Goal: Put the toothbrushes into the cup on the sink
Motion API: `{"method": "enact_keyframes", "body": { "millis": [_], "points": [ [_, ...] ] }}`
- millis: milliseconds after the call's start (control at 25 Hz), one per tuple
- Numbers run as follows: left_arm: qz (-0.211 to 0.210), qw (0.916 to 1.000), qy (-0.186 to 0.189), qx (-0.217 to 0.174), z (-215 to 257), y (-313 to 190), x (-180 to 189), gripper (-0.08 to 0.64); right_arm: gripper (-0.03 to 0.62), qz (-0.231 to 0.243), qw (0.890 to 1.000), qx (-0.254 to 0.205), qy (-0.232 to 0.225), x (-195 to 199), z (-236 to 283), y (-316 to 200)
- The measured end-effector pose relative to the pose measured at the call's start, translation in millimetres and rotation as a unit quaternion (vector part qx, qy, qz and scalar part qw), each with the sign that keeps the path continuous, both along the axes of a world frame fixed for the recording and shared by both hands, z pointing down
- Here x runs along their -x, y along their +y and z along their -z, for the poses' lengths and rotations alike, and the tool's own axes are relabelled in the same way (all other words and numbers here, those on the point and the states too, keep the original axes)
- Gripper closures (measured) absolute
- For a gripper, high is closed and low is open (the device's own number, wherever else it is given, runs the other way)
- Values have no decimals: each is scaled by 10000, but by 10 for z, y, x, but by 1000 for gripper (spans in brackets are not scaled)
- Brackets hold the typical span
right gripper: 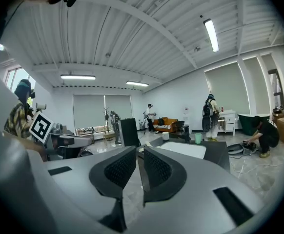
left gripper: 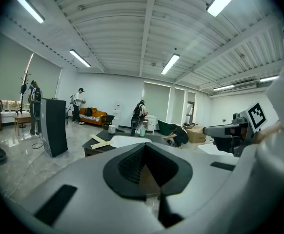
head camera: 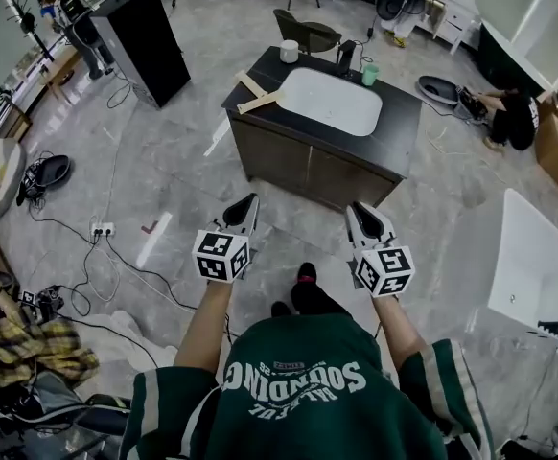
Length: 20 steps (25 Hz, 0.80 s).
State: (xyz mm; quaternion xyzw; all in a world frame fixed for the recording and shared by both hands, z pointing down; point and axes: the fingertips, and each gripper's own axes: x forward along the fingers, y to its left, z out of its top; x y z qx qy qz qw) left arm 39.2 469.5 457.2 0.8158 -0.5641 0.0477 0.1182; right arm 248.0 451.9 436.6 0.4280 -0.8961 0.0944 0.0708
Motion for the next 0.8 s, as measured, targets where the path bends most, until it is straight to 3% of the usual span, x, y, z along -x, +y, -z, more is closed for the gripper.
{"method": "enact_keyframes", "body": {
  "millis": [800],
  "points": [
    [-94,9999,21,-34,25,133,-80,549,545,-129,9998,105,-78,-47,-45,154]
  ]
}}
